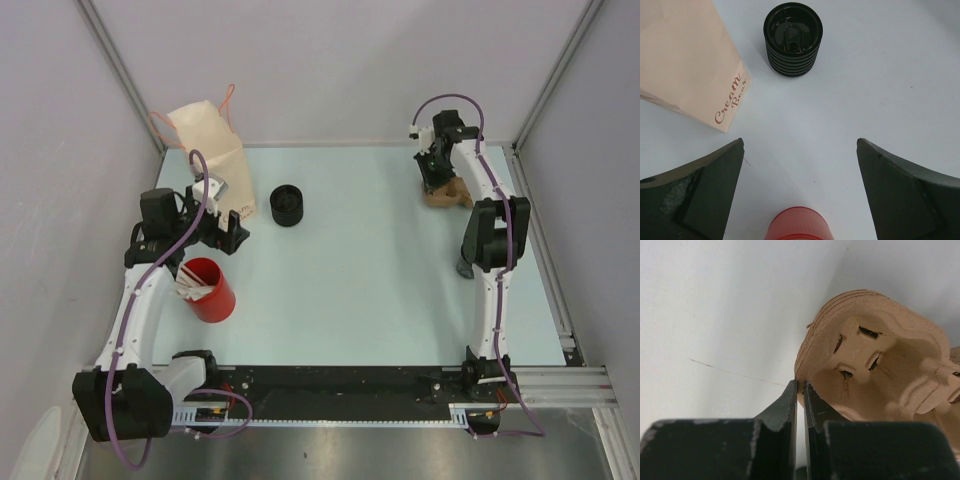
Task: Pack the takeout coffee
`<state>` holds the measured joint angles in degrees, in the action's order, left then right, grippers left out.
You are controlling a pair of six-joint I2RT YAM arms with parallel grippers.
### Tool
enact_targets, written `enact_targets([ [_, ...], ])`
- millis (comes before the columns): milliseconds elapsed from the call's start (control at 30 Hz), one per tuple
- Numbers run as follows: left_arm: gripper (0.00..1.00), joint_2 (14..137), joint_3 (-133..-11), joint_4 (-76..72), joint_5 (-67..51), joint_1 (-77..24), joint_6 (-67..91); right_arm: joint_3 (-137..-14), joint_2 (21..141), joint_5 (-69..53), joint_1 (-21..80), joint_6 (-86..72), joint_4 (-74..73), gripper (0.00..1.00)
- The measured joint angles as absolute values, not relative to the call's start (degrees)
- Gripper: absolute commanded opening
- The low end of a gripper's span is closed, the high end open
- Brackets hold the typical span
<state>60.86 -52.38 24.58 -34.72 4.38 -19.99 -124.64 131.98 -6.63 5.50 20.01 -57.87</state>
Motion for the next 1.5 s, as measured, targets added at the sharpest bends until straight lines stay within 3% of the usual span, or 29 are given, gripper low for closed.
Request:
enact_targets([
  [767,0.99,60.86,-52.38,24.58,-34.74,4.43,-19.97,-121.32,124.6,-1.3,5.61,12.86,-48.75,0.0],
  [867,1.0,60.86,-52.38,24.58,-34.74,4.43,-19.97,-120.51,124.62,-0.91,6.26,13.63,-49.1,0.09],
  [900,0.99,60.86,-52.38,24.58,-34.74,4.43,-19.97,-120.49,124.62,-0.91,6.55,14.13,-49.32,0.18],
  [1000,0.99,60.86,-52.38,24.58,-34.74,4.43,-19.99,-119.92,124.62,-1.19,7.49,16.8,-49.54,0.32],
  [1500,0.99,60.86,-52.38,24.58,-34.72,4.43,-19.99,-113.86,125.14,-4.16,8.75,28.29,-49.43,0.34],
])
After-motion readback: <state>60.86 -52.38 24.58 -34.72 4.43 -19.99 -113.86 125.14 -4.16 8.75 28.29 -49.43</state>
